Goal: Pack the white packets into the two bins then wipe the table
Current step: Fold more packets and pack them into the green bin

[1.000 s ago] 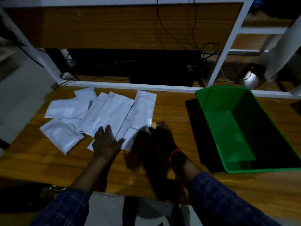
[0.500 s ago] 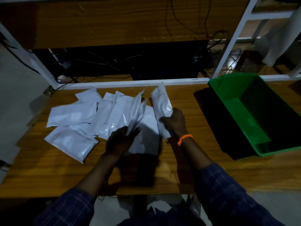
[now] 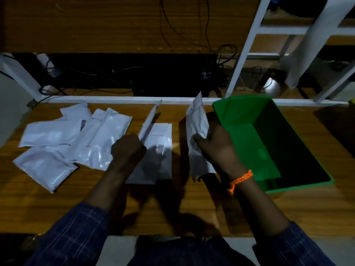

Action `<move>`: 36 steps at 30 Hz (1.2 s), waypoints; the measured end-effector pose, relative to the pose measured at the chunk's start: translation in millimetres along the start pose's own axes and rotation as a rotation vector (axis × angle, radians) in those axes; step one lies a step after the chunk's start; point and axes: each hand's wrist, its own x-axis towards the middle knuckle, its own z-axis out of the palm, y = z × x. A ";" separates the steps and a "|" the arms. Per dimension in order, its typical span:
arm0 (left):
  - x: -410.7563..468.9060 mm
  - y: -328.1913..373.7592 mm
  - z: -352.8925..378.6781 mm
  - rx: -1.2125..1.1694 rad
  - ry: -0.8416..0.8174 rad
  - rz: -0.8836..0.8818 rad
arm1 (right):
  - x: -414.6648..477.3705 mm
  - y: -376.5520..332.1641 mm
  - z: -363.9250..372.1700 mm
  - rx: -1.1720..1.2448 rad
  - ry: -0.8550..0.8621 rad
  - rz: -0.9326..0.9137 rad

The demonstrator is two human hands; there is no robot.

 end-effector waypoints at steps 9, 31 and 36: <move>-65.6 208.2 -36.1 -0.772 -0.188 0.216 | 21.2 84.1 -152.7 -0.272 0.016 -0.016; -119.3 265.1 7.2 0.354 -0.351 0.730 | 15.3 141.0 -88.1 0.091 -0.499 0.178; -111.2 262.3 -4.1 0.270 -0.524 0.760 | 9.0 136.3 -85.6 0.124 -0.695 0.208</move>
